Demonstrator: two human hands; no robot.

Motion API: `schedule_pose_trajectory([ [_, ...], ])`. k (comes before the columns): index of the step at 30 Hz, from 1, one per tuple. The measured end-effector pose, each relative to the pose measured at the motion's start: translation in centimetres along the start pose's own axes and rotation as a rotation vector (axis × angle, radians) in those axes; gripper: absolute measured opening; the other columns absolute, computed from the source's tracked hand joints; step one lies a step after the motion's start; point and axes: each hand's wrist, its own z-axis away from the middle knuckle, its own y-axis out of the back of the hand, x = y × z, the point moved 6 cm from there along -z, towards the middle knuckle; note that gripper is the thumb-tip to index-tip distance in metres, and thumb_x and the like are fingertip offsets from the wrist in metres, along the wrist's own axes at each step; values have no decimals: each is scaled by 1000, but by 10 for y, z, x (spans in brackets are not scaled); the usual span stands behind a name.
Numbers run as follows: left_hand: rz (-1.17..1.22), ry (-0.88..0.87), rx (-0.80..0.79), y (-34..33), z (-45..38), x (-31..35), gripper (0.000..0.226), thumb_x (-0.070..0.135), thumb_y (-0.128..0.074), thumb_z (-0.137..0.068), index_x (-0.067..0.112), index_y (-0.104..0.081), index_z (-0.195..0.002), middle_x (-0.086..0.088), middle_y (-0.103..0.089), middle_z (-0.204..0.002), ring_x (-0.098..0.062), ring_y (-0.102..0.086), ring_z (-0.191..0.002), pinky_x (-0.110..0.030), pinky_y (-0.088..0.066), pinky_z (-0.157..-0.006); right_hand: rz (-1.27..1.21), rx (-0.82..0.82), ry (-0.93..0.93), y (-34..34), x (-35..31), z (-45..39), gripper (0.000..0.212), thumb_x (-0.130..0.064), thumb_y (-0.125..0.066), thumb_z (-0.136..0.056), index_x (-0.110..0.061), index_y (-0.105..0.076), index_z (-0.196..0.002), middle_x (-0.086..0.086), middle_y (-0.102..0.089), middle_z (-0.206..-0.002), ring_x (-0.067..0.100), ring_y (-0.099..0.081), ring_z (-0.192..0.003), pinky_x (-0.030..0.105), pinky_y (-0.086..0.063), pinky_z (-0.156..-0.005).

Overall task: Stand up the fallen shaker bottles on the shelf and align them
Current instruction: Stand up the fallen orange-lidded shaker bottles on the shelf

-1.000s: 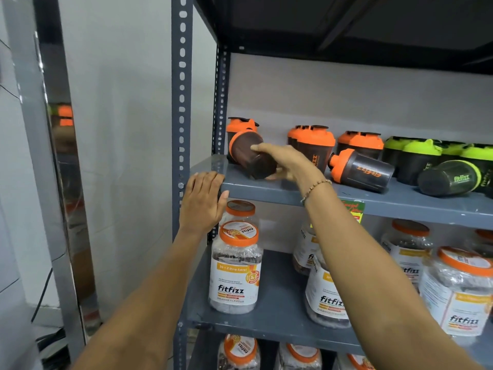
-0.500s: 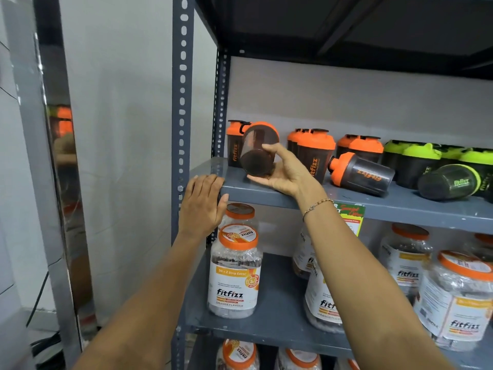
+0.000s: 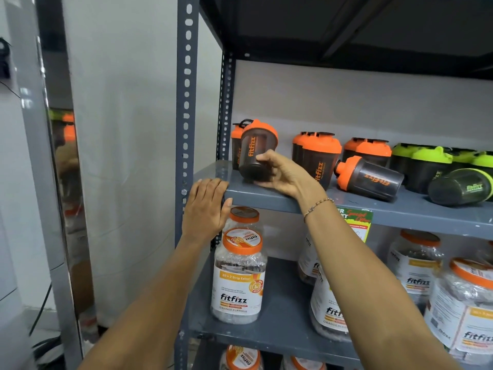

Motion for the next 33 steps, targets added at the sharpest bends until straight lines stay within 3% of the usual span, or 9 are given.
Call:
schedule_pose_trajectory([
  [4, -15, -23, 2, -1, 1, 1, 37, 36, -34, -94, 13, -45, -121, -11, -58, -118, -27, -50, -112, -38, -26, -107, 220, 14, 76, -2, -1, -12, 32, 2, -69, -79, 1, -57, -108, 14, -68, -101, 21, -67, -92, 30, -57, -78],
  [7, -29, -39, 23, 0, 1, 0, 37, 35, -33, -94, 13, -46, -120, -11, -59, -117, -25, -46, -111, -38, -26, -106, 308, -35, 68, -3, 2, -23, 31, 11, -66, -79, 1, -59, -108, 13, -69, -102, 21, -67, -93, 25, -58, -76],
  [11, -33, -38, 32, 0, 0, -2, 44, 40, -20, -98, 13, -46, -120, -11, -59, -117, -25, -48, -111, -37, -26, -106, 552, 22, 75, 8, -2, -35, 53, 17, -64, -78, 4, -50, -127, 18, -63, -123, 29, -59, -117, 38, -48, -102],
  [20, -28, -30, 37, 0, 0, -1, 37, 36, -35, -93, 13, -46, -120, -12, -59, -116, -25, -47, -111, -38, -26, -106, 693, 30, 28, 8, 3, -28, 52, 9, -59, -86, -1, -42, -133, 17, -55, -134, 27, -51, -126, 38, -40, -110],
  [23, -15, -23, 20, 3, 0, 0, 37, 35, -36, -93, 12, -47, -120, -12, -59, -116, -26, -48, -111, -38, -27, -106, 782, 59, 47, 5, 0, -14, 56, -1, -64, -87, -2, -37, -136, 13, -51, -138, 24, -49, -125, 30, -39, -101],
  [26, 1, 3, 16, 6, 0, 2, 38, 34, -36, -92, 9, -51, -117, -13, -59, -115, -27, -50, -112, -39, -27, -108, 1003, 158, 137, 13, -8, 8, 66, -17, -63, -90, -2, -27, -144, 11, -41, -148, 26, -43, -133, 36, -36, -106],
  [28, 31, 90, 22, 8, -1, 5, 40, 32, -34, -93, 5, -56, -114, -15, -60, -116, -31, -52, -116, -42, -25, -112, 1056, 240, 301, 25, -22, 28, 58, -16, -61, -91, -4, -37, -142, 13, -52, -140, 20, -53, -121, 29, -45, -100],
  [31, 63, 166, 52, 6, -4, 29, 38, 27, -33, -95, 4, -58, -112, -16, -56, -125, -32, -42, -130, -40, -13, -119, 1010, 364, 509, 53, -55, 66, 28, -8, -59, -90, -5, -64, -118, 12, -70, -106, 12, -59, -88, 10, -47, -73],
  [33, 94, 123, 34, -2, -10, 60, 37, 27, -35, -95, 6, -59, -113, -14, -53, -130, -29, -36, -134, -38, -8, -120, 971, 458, 576, 80, -81, 90, 20, -5, -61, -86, -9, -70, -103, 11, -70, -88, 12, -60, -76, 19, -50, -74],
])
